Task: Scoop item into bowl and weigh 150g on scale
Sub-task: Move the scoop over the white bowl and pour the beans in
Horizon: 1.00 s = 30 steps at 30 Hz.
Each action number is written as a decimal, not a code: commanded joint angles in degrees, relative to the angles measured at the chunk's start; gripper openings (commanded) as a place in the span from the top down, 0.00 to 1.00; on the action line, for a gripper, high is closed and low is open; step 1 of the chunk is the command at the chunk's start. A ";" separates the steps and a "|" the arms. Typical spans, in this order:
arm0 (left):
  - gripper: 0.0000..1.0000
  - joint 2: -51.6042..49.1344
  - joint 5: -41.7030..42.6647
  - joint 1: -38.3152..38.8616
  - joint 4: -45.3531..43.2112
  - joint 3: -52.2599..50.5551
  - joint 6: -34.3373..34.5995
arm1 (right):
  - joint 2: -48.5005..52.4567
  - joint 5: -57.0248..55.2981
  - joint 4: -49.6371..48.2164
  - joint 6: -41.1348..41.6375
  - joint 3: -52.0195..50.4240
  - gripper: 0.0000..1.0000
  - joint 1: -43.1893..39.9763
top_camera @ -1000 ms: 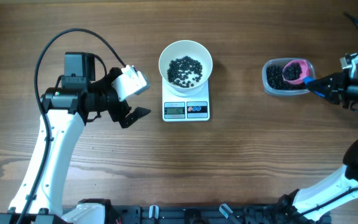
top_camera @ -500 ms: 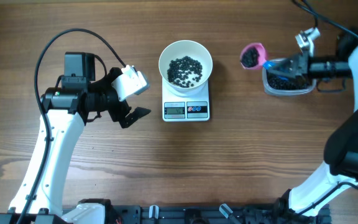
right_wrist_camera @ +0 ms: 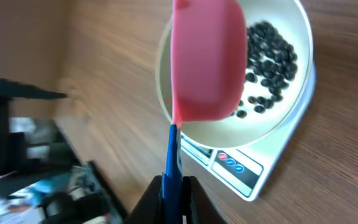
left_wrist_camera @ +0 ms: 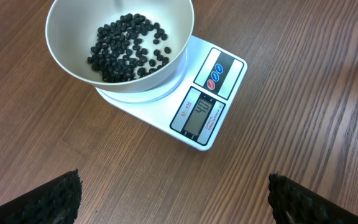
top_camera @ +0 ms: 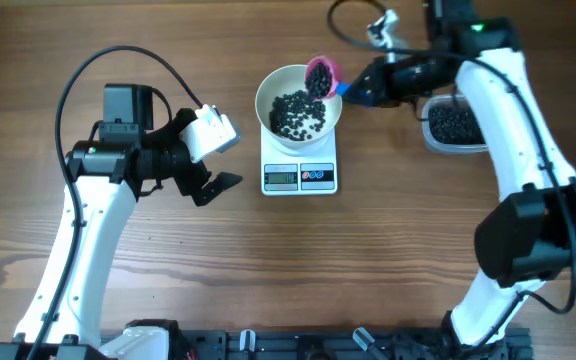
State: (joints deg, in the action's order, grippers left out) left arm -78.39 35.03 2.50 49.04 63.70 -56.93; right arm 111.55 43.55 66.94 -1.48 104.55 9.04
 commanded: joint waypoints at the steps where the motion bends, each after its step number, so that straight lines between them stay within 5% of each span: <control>1: 0.00 -0.39 0.24 -0.28 -0.11 -0.13 -1.16 | 0.46 -14.93 -0.44 3.06 2.54 0.96 4.59; 13: 0.00 -0.39 0.24 -0.28 -0.11 -0.13 -1.18 | 0.46 -46.42 -2.62 -5.03 4.96 0.95 18.21; 30: 0.00 -0.39 0.24 -0.28 -0.11 -0.13 -1.18 | 0.46 -43.65 -6.62 -11.93 4.96 0.96 18.53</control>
State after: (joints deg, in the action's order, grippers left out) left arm -78.39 35.03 2.50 49.06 63.70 -56.93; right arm 111.55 -1.52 60.88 -11.03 107.96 27.57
